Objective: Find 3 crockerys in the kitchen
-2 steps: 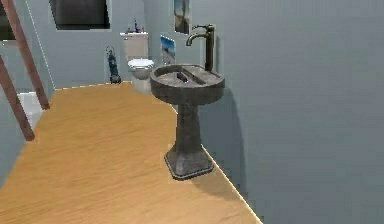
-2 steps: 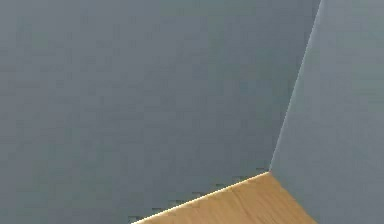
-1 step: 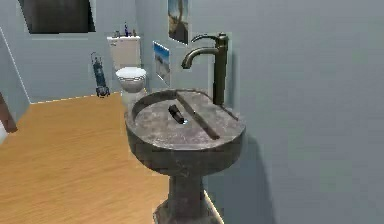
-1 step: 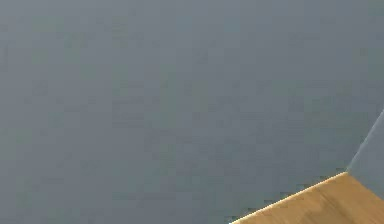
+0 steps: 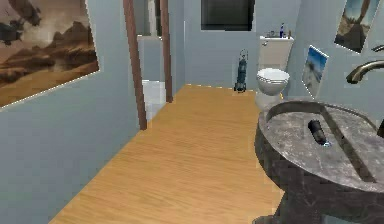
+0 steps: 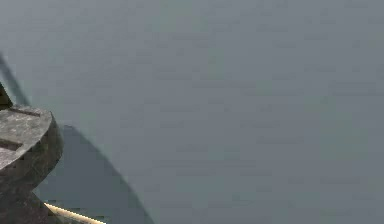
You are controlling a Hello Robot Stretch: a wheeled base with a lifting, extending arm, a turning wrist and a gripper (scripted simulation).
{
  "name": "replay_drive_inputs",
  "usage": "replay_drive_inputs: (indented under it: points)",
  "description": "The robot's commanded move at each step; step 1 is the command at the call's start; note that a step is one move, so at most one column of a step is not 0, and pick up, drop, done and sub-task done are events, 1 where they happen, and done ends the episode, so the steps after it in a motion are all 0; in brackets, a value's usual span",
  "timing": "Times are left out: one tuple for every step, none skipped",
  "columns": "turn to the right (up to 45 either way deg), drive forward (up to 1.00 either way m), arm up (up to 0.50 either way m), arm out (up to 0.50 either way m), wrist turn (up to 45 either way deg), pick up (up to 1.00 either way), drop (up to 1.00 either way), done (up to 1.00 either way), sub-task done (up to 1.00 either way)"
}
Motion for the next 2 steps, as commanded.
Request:
replay_drive_inputs:
  points:
    - [0.0,0.05,0.00,0.00,0.0,0.00,0.00,0.00,0.00]
    - [-18.0,0.00,0.00,0.00,0.0,0.00,0.00,0.00,0.00]
